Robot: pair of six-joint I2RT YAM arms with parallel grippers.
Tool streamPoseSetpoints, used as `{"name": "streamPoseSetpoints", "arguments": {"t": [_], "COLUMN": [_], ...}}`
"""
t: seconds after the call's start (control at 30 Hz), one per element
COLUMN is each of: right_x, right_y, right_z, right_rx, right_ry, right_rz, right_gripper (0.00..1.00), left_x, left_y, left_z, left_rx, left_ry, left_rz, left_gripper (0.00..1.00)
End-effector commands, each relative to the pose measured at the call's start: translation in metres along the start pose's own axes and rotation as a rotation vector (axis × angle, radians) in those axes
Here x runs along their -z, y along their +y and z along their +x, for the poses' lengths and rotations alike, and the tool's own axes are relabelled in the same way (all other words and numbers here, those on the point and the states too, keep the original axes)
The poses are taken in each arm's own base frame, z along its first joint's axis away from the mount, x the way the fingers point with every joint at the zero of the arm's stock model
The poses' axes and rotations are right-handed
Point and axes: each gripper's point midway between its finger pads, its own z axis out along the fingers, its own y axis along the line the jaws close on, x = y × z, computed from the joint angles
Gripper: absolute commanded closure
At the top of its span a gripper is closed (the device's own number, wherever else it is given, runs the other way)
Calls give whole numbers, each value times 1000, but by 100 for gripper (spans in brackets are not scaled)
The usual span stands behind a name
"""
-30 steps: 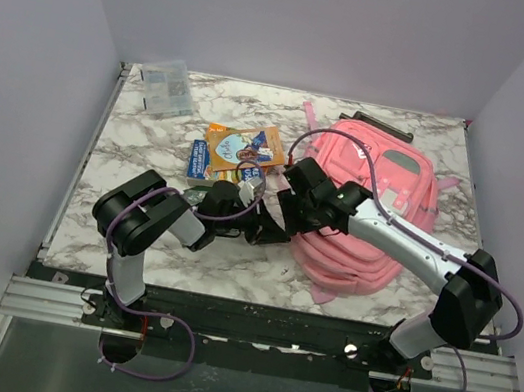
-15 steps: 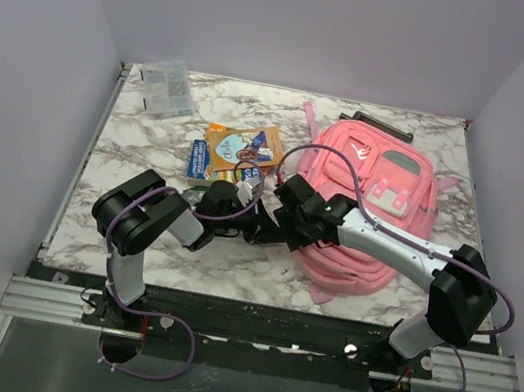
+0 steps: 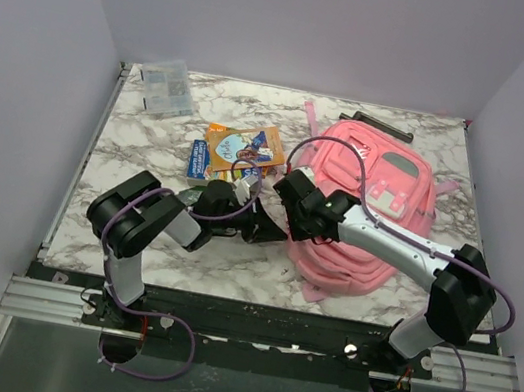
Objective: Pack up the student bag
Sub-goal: Unzip the student bag at the center of the board.
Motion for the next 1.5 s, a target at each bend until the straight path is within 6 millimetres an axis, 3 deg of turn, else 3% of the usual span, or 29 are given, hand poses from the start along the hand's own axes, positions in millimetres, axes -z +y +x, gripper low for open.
{"name": "streamPoseSetpoints", "arguments": {"t": [0.0, 0.27, 0.47, 0.73, 1.2, 1.47], "right_x": [14, 27, 47, 75, 154, 189], "right_y": [-4, -19, -30, -45, -66, -89], "right_z": [-38, -92, -134, -168, -243, -261], "right_rx": [-320, -678, -890, -1123, -1400, -1523], "right_ry": [-125, -276, -388, -518, -774, -879], "right_rz": [67, 145, 72, 5, -191, -263], "right_gripper": [99, 99, 99, 99, 99, 99], "left_x": [9, 14, 14, 10, -11, -32], "left_y": [-25, -50, -58, -77, -52, -45], "left_z": [12, 32, 53, 87, 81, 85], "left_rx": [-48, -59, -41, -16, 55, 106], "left_ry": [43, 75, 100, 124, 9, 8], "left_rz": [72, 123, 136, 166, 71, 38], "left_gripper": [100, 100, 100, 100, 100, 100]}}
